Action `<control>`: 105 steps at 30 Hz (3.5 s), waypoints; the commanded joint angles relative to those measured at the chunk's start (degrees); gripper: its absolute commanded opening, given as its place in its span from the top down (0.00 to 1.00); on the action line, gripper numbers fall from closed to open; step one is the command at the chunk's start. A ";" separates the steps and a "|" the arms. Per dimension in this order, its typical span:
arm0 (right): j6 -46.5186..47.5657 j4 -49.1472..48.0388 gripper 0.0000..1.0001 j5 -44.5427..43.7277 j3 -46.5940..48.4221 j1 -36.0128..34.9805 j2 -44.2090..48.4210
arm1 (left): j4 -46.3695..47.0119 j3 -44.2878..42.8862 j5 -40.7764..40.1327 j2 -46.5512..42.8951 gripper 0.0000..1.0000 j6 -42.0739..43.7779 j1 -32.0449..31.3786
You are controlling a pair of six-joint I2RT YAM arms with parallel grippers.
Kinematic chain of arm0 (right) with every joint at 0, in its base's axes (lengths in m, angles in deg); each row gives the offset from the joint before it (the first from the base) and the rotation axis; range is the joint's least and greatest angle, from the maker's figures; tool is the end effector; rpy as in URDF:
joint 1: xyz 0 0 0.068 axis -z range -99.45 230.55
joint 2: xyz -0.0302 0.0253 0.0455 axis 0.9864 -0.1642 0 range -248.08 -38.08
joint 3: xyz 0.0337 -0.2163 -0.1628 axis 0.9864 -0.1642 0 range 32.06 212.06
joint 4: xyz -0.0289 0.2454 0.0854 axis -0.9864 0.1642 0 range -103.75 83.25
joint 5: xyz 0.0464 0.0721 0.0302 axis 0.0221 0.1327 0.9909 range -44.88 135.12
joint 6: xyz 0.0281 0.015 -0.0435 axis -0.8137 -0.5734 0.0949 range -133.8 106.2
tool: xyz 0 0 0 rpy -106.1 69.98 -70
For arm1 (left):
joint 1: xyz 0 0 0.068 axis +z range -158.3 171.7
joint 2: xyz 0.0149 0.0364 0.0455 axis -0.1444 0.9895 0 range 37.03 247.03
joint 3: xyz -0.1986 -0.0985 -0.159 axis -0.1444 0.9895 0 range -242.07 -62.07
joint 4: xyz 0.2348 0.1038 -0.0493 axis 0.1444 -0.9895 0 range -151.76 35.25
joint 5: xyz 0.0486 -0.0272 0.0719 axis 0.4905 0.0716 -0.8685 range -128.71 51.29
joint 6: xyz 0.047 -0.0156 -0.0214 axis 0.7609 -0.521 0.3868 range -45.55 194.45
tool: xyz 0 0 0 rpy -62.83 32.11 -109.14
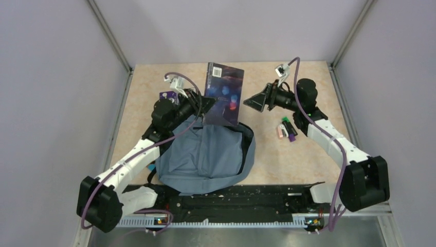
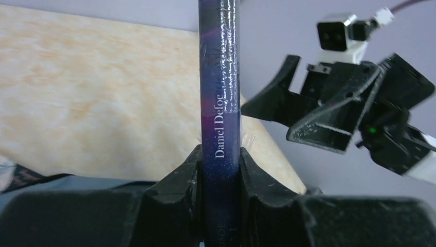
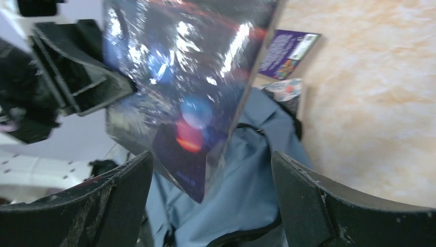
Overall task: Pack the student bag
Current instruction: Pick up the book from the center of the board, then place the book in the student bag.
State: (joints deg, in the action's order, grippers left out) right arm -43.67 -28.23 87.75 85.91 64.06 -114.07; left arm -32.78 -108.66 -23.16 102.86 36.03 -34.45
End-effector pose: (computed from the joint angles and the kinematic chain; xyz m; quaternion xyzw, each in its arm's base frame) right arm 0.2856 0.1097 0.3196 -0.1560 0.7244 0.4930 0.4560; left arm 0.2392 -0.1280 0.3355 0.0243 0.6902 -0.4619 0.5564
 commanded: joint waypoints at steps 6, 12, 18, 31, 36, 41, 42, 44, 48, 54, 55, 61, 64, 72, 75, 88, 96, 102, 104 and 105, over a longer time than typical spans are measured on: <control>-8.21 -8.76 0.15 14.09 -4.81 -1.29 8.94 | 17.06 3.91 13.71 -11.47 1.00 -4.72 -4.87; -8.38 -9.75 0.14 14.80 -4.47 -4.49 10.43 | 19.02 4.02 13.27 -13.72 1.00 -3.61 -7.59; -18.04 -23.05 0.14 15.76 -5.67 -7.62 11.18 | 21.00 4.80 12.63 -13.79 1.00 -3.61 -8.60; -29.73 -38.91 0.34 13.71 -8.98 -9.00 12.36 | 28.00 7.59 9.89 -15.16 1.00 -4.90 -9.05; -34.22 -45.64 0.57 13.77 -9.75 -9.01 11.22 | 28.05 7.64 9.37 -15.20 1.00 -4.76 -9.14; -34.72 -46.68 0.89 13.21 -9.79 -9.09 11.31 | 26.43 7.76 9.61 -14.57 1.00 -4.17 -9.11; -34.34 -46.31 0.95 12.87 -9.85 -9.09 11.50 | 25.06 7.38 10.04 -14.16 1.00 -3.76 -9.11; -32.75 -44.14 1.00 12.07 -9.90 -9.09 12.16 | 20.77 6.04 11.79 -13.32 1.00 -2.25 -9.22; -21.75 -27.49 1.00 6.90 -8.00 -9.08 15.91 | 6.33 3.49 10.81 -13.41 0.59 5.14 -10.04; 2.71 15.90 1.00 -17.65 3.11 -9.01 20.32 | -13.64 3.24 -10.38 -14.92 0.09 14.11 -15.54; 4.39 20.55 1.00 -22.25 4.48 -9.00 20.26 | -15.67 3.23 -12.83 -14.28 0.08 14.16 -17.03; 9.67 36.80 1.00 -45.91 8.98 -9.00 19.33 | -21.41 0.01 -25.00 -4.10 0.07 9.13 -27.70; 10.92 40.18 1.00 -52.67 9.20 -9.00 19.57 | -28.30 -7.40 -29.15 5.25 0.06 8.11 -32.65; 12.06 43.12 1.00 -56.18 8.39 -9.00 22.90 | -45.28 -24.84 -48.88 21.81 0.03 8.79 -41.38; 12.09 43.27 1.00 -55.52 7.67 -9.00 23.85 | -54.24 -30.20 -54.70 26.53 0.02 7.09 -42.86; 12.40 45.04 1.00 -49.37 8.68 -9.01 25.85 | -73.39 -38.28 -61.18 33.50 0.67 -0.74 -43.64; 4.80 39.50 1.00 -35.17 7.15 -9.01 29.60 | -67.18 -33.22 -63.68 22.35 1.00 1.45 -43.14; -7.22 26.85 1.00 -22.57 -2.11 -9.09 28.00 | -56.03 -24.99 -60.97 9.12 1.00 6.72 -40.38; -9.50 25.20 1.00 -20.32 -4.10 -9.24 26.77 | -50.28 -20.85 -60.07 2.97 1.00 8.66 -39.22; -10.37 24.67 1.00 -19.53 -4.98 -9.45 26.36 | -47.97 -18.84 -59.05 0.36 1.00 9.29 -38.39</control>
State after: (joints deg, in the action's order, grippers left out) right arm -45.63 8.78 59.47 83.29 55.10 -86.49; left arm -93.74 -132.77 -83.66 112.76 40.95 -74.95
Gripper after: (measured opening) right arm 0.225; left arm 0.037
